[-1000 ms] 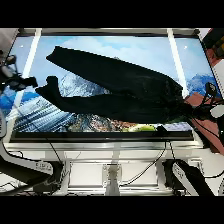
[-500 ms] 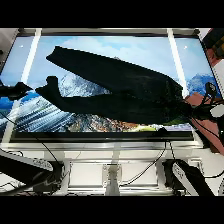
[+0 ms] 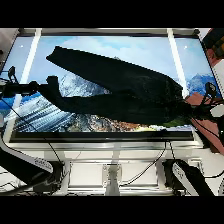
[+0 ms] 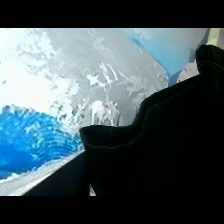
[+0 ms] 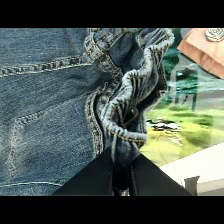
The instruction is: Fold the clothes and pants, and hang the long-sleeved shirts on hangers.
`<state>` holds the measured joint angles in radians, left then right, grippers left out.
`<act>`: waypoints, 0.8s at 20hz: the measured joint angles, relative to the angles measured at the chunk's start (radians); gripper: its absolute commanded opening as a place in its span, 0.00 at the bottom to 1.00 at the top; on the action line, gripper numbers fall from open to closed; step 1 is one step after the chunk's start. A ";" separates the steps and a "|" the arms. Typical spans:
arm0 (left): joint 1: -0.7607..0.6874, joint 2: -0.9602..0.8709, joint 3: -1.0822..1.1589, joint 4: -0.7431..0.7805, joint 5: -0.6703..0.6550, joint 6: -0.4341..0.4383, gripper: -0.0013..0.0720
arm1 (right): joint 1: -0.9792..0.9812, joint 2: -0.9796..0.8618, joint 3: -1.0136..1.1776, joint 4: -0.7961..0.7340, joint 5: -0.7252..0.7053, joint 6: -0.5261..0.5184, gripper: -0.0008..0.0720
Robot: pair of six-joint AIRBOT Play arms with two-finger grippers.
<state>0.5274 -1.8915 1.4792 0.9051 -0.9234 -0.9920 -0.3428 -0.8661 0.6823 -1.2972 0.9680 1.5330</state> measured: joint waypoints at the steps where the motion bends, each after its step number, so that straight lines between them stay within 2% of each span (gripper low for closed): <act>1: -0.014 -0.001 -0.001 0.006 0.019 0.005 0.05 | 0.000 0.000 0.001 0.005 0.000 0.000 0.06; 8: -0.049 0.092 0.004 0.015 0.061 0.026 0.04 | 0.000 0.000 0.062 0.015 0.010 0.000 0.06; 11: -0.048 0.181 0.058 0.130 0.025 -0.061 0.04 | 0.000 0.000 0.163 -0.006 0.032 0.000 0.06; 16: -0.054 0.254 0.235 0.421 -0.250 -0.241 0.05 | 0.000 -0.010 0.316 -0.068 0.123 0.002 0.06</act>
<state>0.4732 -1.6379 1.7145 1.3262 -1.1736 -1.2335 -0.3428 -0.8757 0.9981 -1.3651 1.0908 1.5352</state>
